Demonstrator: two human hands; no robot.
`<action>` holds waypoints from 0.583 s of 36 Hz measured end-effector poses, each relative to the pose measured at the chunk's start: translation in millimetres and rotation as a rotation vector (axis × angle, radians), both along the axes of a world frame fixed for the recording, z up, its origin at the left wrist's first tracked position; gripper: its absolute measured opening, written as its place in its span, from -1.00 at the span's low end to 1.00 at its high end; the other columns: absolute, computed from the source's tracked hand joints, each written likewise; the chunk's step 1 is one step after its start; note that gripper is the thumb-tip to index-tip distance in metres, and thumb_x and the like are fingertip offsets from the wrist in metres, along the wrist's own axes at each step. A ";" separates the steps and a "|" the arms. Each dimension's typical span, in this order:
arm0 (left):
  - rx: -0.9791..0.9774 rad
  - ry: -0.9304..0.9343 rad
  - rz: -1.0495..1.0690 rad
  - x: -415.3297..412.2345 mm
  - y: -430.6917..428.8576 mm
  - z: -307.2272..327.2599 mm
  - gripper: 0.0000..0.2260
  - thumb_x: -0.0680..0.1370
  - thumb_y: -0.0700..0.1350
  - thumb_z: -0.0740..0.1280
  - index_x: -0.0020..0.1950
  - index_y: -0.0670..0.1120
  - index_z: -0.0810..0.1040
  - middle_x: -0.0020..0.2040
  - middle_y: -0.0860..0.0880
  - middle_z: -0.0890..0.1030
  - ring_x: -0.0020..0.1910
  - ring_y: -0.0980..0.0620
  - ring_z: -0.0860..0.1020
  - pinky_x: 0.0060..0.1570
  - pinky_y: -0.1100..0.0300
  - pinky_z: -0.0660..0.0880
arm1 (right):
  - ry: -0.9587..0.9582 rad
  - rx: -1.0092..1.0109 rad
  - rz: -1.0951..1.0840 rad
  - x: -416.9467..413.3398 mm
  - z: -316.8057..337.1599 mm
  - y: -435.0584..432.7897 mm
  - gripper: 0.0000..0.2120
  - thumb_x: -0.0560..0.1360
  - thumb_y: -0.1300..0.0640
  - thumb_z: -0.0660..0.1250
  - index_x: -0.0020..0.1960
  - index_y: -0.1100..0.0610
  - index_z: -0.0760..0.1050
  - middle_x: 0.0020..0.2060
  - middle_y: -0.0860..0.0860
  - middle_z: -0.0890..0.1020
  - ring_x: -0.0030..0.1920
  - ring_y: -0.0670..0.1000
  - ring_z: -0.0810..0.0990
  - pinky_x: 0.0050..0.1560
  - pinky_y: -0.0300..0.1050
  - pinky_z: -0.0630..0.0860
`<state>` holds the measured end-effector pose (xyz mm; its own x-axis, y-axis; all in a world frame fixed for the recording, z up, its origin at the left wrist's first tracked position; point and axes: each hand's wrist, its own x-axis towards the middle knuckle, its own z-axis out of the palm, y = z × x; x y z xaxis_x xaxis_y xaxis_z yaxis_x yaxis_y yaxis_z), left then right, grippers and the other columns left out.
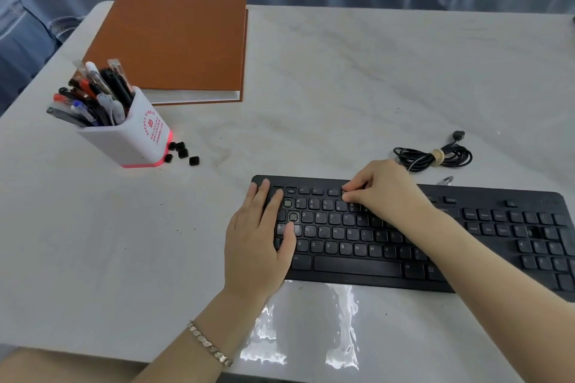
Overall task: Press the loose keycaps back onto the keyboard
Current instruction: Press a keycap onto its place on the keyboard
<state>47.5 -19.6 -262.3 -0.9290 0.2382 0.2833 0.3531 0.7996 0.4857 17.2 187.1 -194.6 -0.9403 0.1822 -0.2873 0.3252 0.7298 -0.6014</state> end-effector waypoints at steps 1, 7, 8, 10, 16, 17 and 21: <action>0.001 -0.001 0.001 0.0 0.0 0.1 -0.56 0.52 0.01 0.15 0.32 -0.16 0.49 0.40 -0.12 0.41 0.43 -0.04 0.28 0.30 0.13 0.24 | 0.020 0.005 -0.001 1.7 -1.7 -0.3 -0.91 0.40 0.14 0.46 -0.10 0.06 0.65 -0.40 -0.22 0.45 -0.37 -0.23 0.41 -0.37 -0.40 0.29; 0.007 -0.022 0.010 0.7 -0.1 0.8 -0.55 0.52 0.02 0.14 0.33 -0.14 0.48 0.42 -0.09 0.39 0.45 -0.02 0.25 0.33 0.13 0.23 | 0.287 -0.126 -0.125 23.1 -24.5 -3.8 -0.94 0.36 0.21 0.49 -0.17 0.12 0.67 -0.28 -0.16 0.49 -0.33 -0.23 0.47 -0.21 -0.51 0.34; 0.006 -0.025 0.011 1.0 0.2 0.9 -0.55 0.52 0.02 0.13 0.34 -0.14 0.48 0.42 -0.08 0.39 0.45 -0.01 0.25 0.33 0.09 0.26 | 0.296 -0.150 -0.145 24.2 -26.1 -3.7 -0.94 0.35 0.21 0.49 -0.19 0.11 0.66 -0.27 -0.16 0.49 -0.32 -0.26 0.47 -0.21 -0.52 0.34; 0.008 -0.028 0.016 0.7 0.9 0.9 -0.55 0.52 0.02 0.13 0.34 -0.14 0.48 0.42 -0.07 0.39 0.45 0.00 0.25 0.32 0.05 0.29 | 0.284 -0.163 -0.150 21.7 -24.9 -2.9 -0.92 0.33 0.22 0.50 -0.20 0.09 0.66 -0.28 -0.15 0.49 -0.33 -0.22 0.48 -0.21 -0.53 0.33; -0.012 -0.029 0.016 0.5 0.8 -1.1 -0.55 0.53 0.03 0.13 0.34 -0.14 0.47 0.42 -0.09 0.39 0.45 -0.03 0.26 0.31 0.04 0.30 | 0.121 -0.157 -0.072 6.8 -11.2 3.6 -0.92 0.33 0.22 0.50 -0.18 0.10 0.66 -0.46 -0.15 0.48 -0.46 -0.20 0.45 -0.39 -0.48 0.33; -0.013 -0.030 0.017 0.8 0.6 -1.6 -0.55 0.53 0.03 0.13 0.34 -0.14 0.47 0.43 -0.09 0.39 0.45 -0.02 0.26 0.31 0.03 0.30 | 0.106 -0.152 -0.057 5.1 -10.5 4.4 -0.92 0.33 0.21 0.51 -0.18 0.10 0.66 -0.47 -0.16 0.48 -0.49 -0.24 0.45 -0.41 -0.49 0.32; -0.010 -0.022 0.018 0.4 1.1 -1.6 -0.55 0.53 0.03 0.13 0.34 -0.15 0.48 0.42 -0.10 0.40 0.45 -0.03 0.27 0.31 0.03 0.30 | 0.074 -0.138 -0.015 1.3 -9.4 6.5 -0.92 0.33 0.18 0.52 -0.19 0.06 0.66 -0.46 -0.17 0.50 -0.49 -0.24 0.46 -0.43 -0.49 0.32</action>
<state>47.9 -18.5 -264.0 -0.9391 0.2245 0.2603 0.3282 0.8107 0.4849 18.6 193.6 -204.0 -0.9573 0.1597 -0.2410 0.2866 0.6341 -0.7182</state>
